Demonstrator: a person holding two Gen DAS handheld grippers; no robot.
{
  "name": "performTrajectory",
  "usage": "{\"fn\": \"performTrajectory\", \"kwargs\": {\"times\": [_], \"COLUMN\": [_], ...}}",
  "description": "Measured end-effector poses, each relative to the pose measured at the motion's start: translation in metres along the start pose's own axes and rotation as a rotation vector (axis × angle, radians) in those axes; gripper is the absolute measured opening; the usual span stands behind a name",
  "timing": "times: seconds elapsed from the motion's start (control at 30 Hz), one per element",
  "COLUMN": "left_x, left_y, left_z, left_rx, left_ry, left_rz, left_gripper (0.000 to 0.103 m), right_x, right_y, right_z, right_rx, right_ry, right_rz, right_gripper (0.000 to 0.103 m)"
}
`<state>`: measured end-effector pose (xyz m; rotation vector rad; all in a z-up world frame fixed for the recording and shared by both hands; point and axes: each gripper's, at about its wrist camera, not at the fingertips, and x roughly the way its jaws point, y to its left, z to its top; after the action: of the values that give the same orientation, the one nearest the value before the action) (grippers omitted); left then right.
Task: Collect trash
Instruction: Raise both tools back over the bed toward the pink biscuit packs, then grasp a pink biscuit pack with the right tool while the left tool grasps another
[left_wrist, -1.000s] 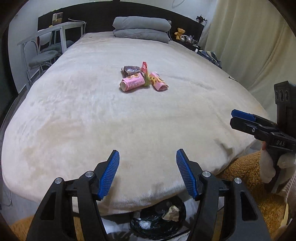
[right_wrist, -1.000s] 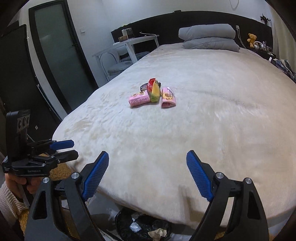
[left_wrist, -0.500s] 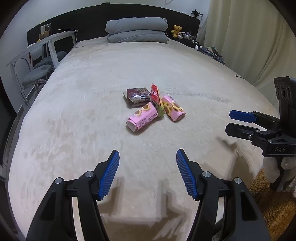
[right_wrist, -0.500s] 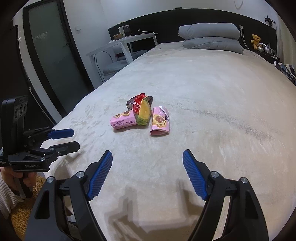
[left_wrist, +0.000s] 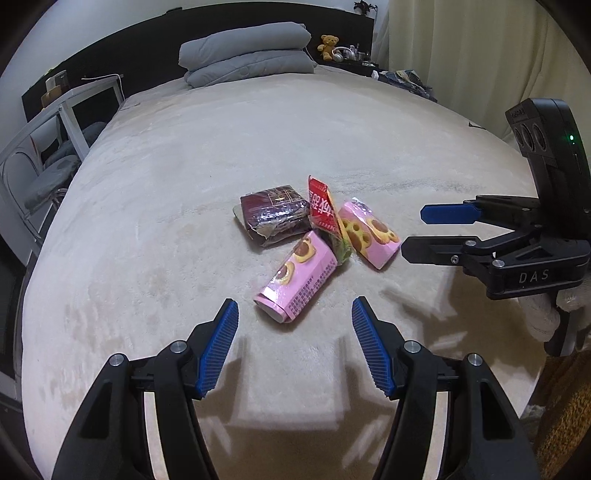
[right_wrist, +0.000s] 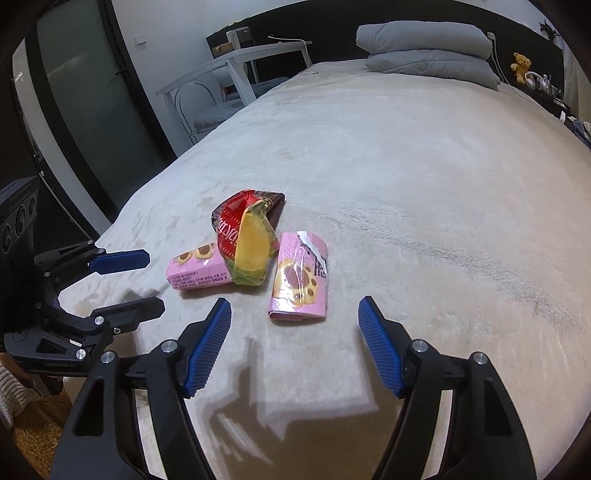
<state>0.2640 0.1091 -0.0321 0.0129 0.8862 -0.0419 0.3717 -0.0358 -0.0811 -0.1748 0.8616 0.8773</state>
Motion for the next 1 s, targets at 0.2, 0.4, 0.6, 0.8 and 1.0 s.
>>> {"fn": "performTrajectory", "kwargs": {"times": [0.2,0.4,0.6,0.8,1.0], "left_x": [0.022,0.035,0.041,0.037,0.037], "left_y": [0.014,0.013,0.008,0.004,0.001], "left_z": [0.009,0.012,0.013,0.014,0.012], "left_rx": [-0.008,0.031,0.068,0.063,0.064], "left_ry": [0.006,0.010,0.043,0.036,0.038], "left_rz": [-0.020,-0.068,-0.066,-0.060,-0.052], "left_gripper": [0.063,0.063,0.048,0.047,0.047], "right_x": [0.023,0.039,0.042,0.038,0.041], "right_y": [0.003,-0.001,-0.003,-0.009,-0.005], "right_z": [0.010,0.015,0.015,0.011,0.008], "right_rx": [-0.011,0.005,-0.014,-0.017,-0.044], "right_ry": [0.024,0.053,0.052,0.057,0.057], "right_rz": [-0.005,-0.006,-0.043,-0.044,-0.055], "right_gripper": [0.068,0.064,0.044,0.046,0.053]}}
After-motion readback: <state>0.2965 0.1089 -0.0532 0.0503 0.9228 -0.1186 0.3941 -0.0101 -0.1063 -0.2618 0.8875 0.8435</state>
